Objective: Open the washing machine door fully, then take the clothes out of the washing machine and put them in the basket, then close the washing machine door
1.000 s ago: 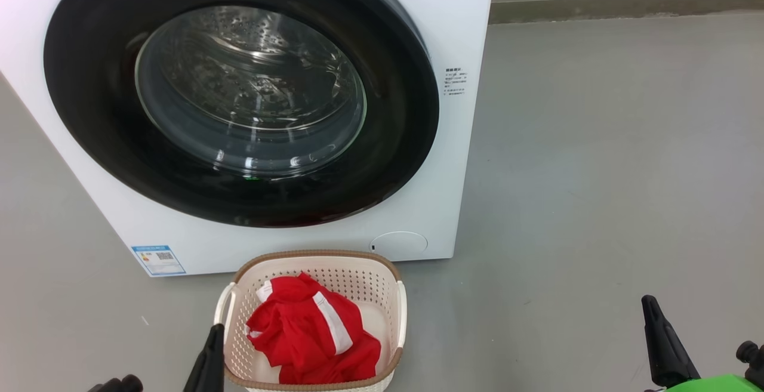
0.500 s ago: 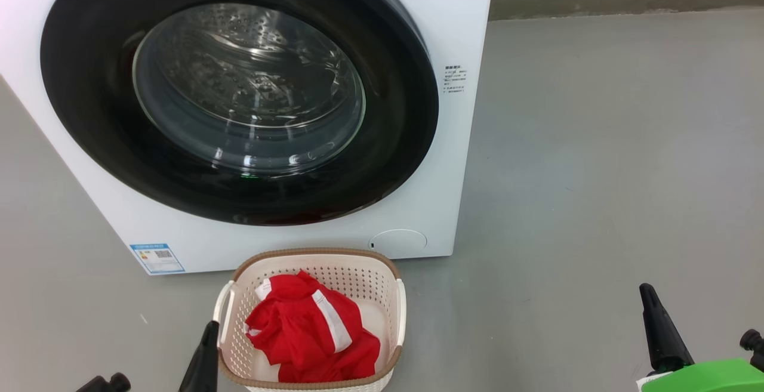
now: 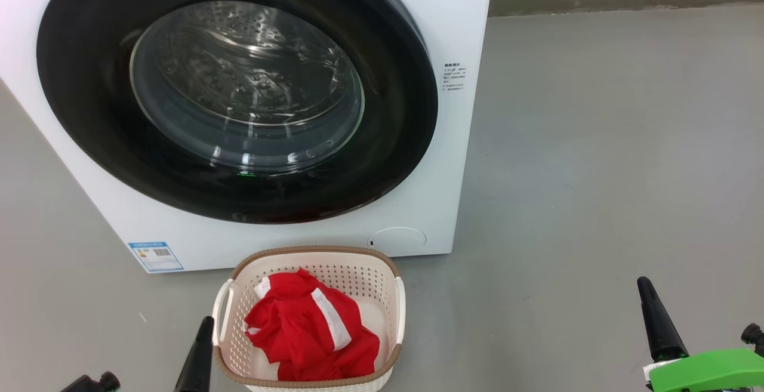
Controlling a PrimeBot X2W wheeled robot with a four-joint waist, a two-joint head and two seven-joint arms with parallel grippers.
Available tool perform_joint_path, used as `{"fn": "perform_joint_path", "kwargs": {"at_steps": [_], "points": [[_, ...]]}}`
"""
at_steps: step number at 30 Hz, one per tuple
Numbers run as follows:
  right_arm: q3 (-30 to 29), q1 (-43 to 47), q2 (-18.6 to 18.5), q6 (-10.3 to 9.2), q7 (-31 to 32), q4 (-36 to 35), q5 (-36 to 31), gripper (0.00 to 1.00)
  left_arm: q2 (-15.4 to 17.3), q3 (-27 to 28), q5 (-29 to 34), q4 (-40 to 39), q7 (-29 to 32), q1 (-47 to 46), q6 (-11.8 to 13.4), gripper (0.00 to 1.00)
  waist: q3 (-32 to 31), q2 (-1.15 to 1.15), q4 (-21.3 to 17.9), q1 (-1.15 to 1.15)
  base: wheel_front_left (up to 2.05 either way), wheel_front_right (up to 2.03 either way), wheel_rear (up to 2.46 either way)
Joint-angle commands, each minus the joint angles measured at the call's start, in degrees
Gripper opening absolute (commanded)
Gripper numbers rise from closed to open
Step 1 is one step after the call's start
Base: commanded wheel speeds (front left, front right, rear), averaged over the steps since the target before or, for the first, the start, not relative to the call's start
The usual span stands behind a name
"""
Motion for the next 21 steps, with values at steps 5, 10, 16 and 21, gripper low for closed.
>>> {"fn": "perform_joint_path", "kwargs": {"at_steps": [5, 10, 16, 21], "points": [[0.79, -3.72, -1.18, 0.01, 1.01, -0.77, 4.24, 0.0, 0.61, 2.03, -3.81, -0.73, 0.97, -3.19, -0.93, 0.0, 0.12, 0.0, -0.03, 0.0, 0.0, 0.0, 0.0], [0.86, -4.52, -1.24, 0.0, 1.87, -0.29, 7.61, 0.0, 0.62, 2.52, -7.11, -0.39, 1.8, -3.67, -1.11, 0.0, 0.25, 0.0, -0.07, 0.0, 0.0, 0.0, 0.0], [0.93, -5.49, -1.32, -0.01, 2.89, 0.28, 11.63, 0.0, 0.62, 3.12, -11.04, 0.01, 2.8, -4.23, -1.31, 0.0, 0.41, 0.0, -0.12, 0.0, 0.0, 0.0, 0.0], [0.99, -6.29, -1.39, -0.02, 3.76, 0.77, 15.0, 0.0, 0.63, 3.62, -14.33, 0.35, 3.64, -4.71, -1.49, 0.0, 0.54, 0.0, -0.16, 0.0, 0.0, 0.0, 0.0]]}}
